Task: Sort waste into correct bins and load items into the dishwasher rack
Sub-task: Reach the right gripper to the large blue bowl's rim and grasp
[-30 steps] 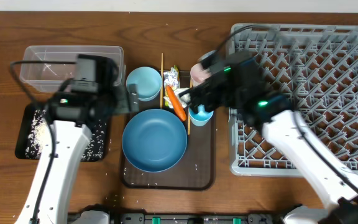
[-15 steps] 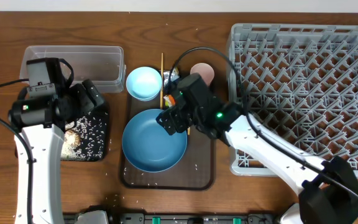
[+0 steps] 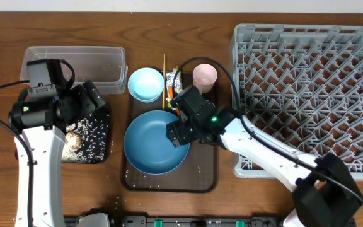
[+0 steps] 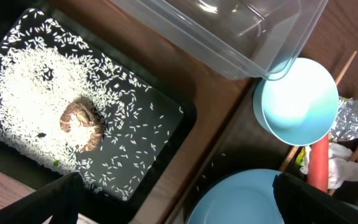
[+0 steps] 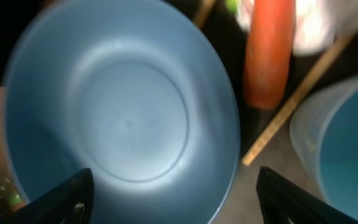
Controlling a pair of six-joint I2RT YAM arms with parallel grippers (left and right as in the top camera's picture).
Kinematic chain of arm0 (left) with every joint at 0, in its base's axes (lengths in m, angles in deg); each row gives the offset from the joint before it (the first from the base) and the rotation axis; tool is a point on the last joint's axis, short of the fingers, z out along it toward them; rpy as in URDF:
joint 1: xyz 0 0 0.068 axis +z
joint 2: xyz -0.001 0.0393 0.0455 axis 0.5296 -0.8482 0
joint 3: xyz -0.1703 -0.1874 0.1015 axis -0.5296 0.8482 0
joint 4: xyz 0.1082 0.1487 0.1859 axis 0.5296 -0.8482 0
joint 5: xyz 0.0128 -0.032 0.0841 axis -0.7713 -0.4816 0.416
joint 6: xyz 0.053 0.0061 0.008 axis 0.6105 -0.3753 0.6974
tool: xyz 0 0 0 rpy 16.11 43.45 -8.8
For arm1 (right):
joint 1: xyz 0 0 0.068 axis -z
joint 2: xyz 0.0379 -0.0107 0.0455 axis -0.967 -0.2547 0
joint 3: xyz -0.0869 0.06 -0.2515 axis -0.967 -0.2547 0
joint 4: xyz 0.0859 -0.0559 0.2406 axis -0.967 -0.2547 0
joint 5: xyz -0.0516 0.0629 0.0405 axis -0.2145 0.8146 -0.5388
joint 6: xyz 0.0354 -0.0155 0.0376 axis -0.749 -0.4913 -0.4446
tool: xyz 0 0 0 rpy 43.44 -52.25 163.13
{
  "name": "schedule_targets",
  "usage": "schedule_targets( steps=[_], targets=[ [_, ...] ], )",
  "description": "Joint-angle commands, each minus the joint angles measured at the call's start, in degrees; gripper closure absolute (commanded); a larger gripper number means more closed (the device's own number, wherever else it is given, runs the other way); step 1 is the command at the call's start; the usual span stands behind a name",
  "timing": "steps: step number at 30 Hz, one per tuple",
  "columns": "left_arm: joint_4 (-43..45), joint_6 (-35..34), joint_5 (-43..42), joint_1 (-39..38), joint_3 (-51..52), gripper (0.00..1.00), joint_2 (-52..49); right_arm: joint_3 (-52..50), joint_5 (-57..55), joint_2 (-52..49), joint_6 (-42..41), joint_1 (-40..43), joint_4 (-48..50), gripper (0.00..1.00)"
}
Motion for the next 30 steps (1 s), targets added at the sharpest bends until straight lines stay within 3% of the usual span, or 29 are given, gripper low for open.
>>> schedule_targets(
  steps=[1, 5, 11, 24, 30],
  targets=[
    [-0.35, 1.03, 0.76, 0.24, -0.76, 0.02, 0.50, 1.25, -1.09, -2.84, -5.27, -0.70, -0.96, 0.25],
    [-0.37, 1.44, 0.79, 0.24, -0.76, 0.02, 0.50, 1.51, -0.59, -5.79, -5.84, -0.63, -1.11, 0.30],
    [-0.37, 1.44, 0.76, 0.24, -0.76, 0.02, 0.50, 1.60, -0.63, -5.81, -5.86, -0.59, -0.87, 0.59],
    [-1.22, 1.42, 0.74, 0.24, -0.76, 0.02, 0.50, 3.37, -0.92, -9.05, -6.54, -0.70, -0.87, 0.99],
    [-1.86, 1.42, 0.74, 0.24, -0.76, 0.02, 0.50, 3.52, -1.27, -9.31, -5.79, -0.72, -0.63, 0.99]
  ],
)
